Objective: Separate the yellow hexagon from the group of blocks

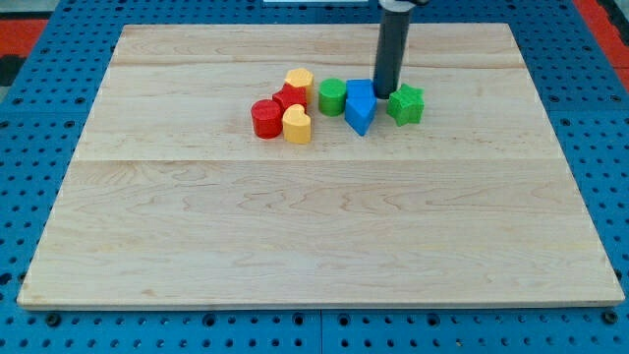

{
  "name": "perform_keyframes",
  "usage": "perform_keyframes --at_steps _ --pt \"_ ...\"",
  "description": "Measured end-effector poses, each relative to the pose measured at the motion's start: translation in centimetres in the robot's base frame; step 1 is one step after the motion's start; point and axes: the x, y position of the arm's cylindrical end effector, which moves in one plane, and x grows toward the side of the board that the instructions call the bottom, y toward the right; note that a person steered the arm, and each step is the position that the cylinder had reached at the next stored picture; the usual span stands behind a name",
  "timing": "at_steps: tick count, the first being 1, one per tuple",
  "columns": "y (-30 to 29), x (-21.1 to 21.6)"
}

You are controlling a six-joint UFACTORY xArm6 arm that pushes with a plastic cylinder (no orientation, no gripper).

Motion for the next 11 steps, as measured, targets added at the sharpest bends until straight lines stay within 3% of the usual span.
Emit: perform_keyframes --at_steps 1,3,4,5,9,10,11 --pt "-3.4 0.1" --pt "-4.7 -3.7" --pt "-9.7 -3.5" --pt "-15.0 -1.9" --pt "-16.5 4.4" --pt "-20.2 5.1" --pt "-19.9 7.4"
